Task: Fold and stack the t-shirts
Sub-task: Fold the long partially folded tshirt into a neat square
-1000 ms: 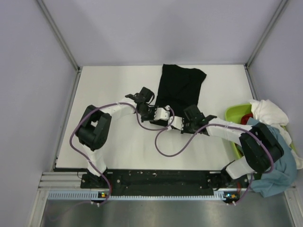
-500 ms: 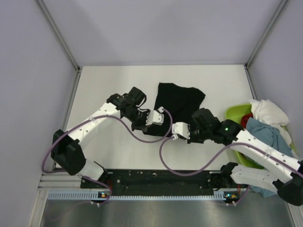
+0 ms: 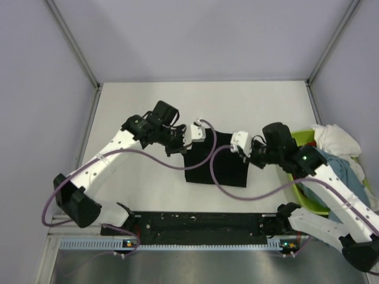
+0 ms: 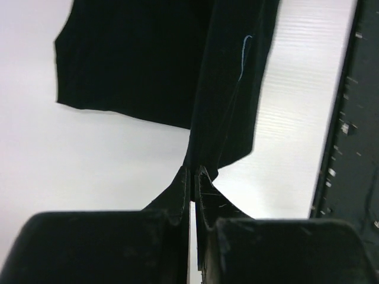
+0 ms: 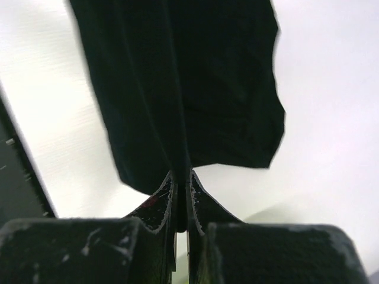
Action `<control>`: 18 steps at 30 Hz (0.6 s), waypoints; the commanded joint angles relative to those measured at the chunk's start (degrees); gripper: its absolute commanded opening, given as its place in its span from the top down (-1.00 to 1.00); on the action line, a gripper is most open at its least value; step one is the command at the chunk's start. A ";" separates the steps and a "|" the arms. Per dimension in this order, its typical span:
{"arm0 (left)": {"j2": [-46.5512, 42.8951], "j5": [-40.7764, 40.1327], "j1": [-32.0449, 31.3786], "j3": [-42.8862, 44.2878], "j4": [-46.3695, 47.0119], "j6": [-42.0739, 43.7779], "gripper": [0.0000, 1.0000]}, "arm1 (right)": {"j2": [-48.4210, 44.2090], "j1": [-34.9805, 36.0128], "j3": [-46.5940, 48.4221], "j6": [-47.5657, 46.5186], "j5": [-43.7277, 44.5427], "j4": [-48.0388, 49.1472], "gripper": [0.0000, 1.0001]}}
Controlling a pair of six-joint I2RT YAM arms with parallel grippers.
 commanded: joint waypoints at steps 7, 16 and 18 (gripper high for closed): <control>26.65 -15.49 5.79 21.10 10.59 -7.19 1.00 | 20.16 -16.33 3.08 3.81 8.91 18.19 1.00; 42.05 -19.79 5.97 31.92 11.54 -8.95 1.00 | 33.80 -20.73 3.79 5.39 13.49 28.11 1.00; 44.33 -21.72 5.97 33.16 13.47 -9.74 1.00 | 36.26 -21.17 4.75 6.09 13.93 29.53 1.00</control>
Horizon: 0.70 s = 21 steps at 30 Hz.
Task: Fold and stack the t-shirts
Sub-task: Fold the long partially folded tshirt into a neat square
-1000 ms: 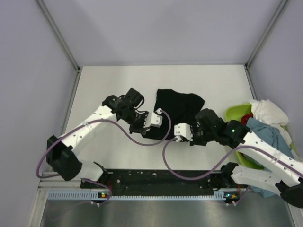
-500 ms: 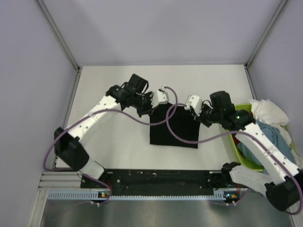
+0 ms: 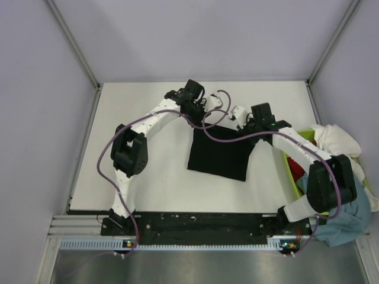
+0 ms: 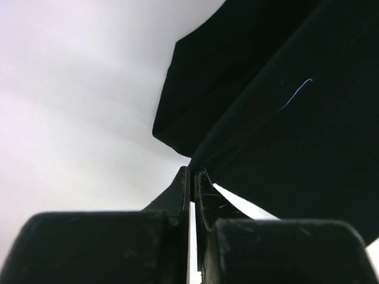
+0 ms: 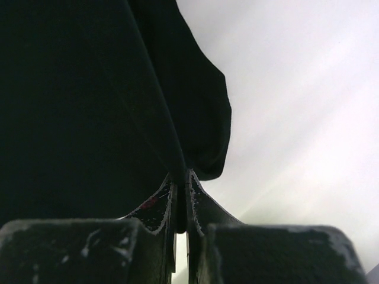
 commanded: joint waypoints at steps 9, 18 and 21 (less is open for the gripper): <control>9.62 -11.63 1.07 6.20 5.71 -3.06 0.57 | 13.51 -3.88 7.43 6.96 9.95 7.42 0.65; 15.98 -20.00 4.14 25.66 2.38 -14.21 0.03 | 23.21 -6.97 29.06 29.02 19.80 -6.62 0.21; 4.48 -13.67 4.32 7.33 9.30 -19.05 -0.20 | 16.10 -7.05 22.93 36.03 15.68 -7.07 0.02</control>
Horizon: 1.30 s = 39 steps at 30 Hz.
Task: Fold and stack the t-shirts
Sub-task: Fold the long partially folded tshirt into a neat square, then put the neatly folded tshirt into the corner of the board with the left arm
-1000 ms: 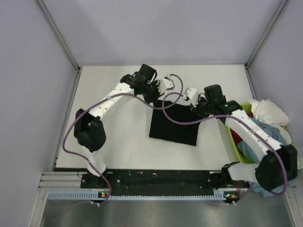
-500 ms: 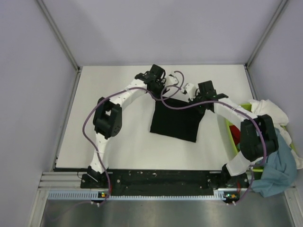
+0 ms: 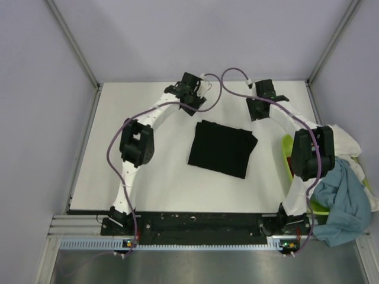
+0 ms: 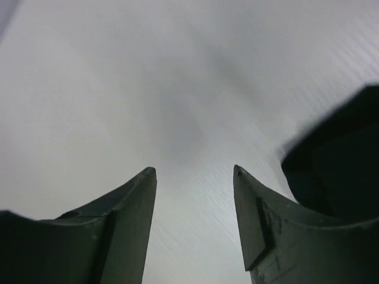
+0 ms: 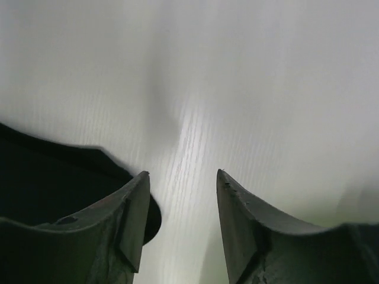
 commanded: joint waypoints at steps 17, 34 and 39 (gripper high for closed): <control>-11.82 25.23 0.67 -27.62 11.29 -29.40 -0.87 | -4.85 -1.93 -16.25 26.83 -15.20 -0.20 0.29; -4.51 29.72 4.71 -19.35 7.07 -32.22 1.00 | -0.97 -1.93 -11.15 26.83 -22.42 4.55 0.65; -8.37 28.67 7.70 -23.12 5.93 -28.80 1.00 | -7.11 -2.02 -9.66 23.76 -22.06 2.09 -0.36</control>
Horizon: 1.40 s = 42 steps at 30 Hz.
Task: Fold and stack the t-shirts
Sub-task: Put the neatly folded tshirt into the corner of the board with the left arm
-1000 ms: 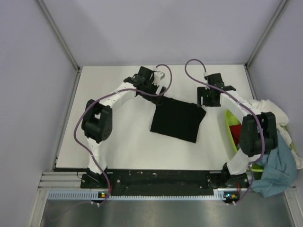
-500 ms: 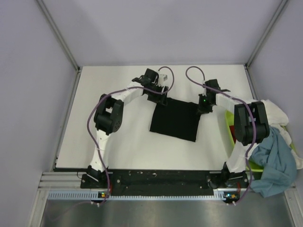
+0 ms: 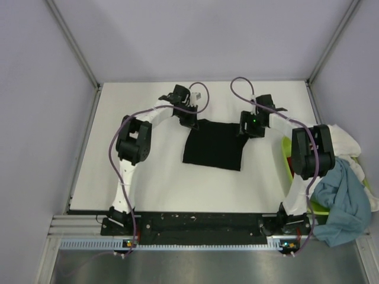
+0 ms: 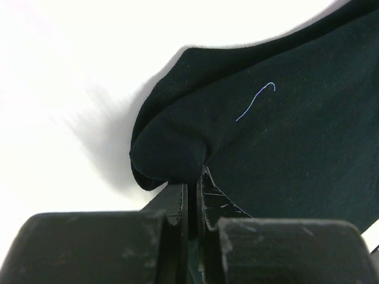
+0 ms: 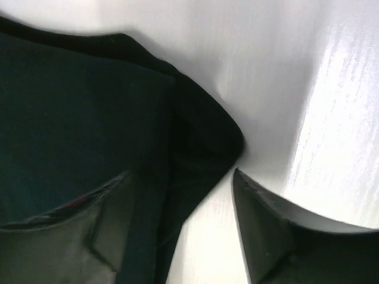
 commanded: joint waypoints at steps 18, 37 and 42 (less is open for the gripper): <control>-16.21 -24.55 32.95 -10.79 -7.91 31.02 1.00 | -24.89 0.44 3.11 -10.97 2.78 -5.90 -0.97; 10.24 -41.93 37.28 26.56 3.69 35.95 1.00 | -27.26 0.52 1.97 -15.28 7.61 -6.25 -0.97; 13.77 -46.96 40.26 31.93 3.53 28.67 1.00 | -26.82 0.70 2.84 -15.72 7.70 -6.95 -0.97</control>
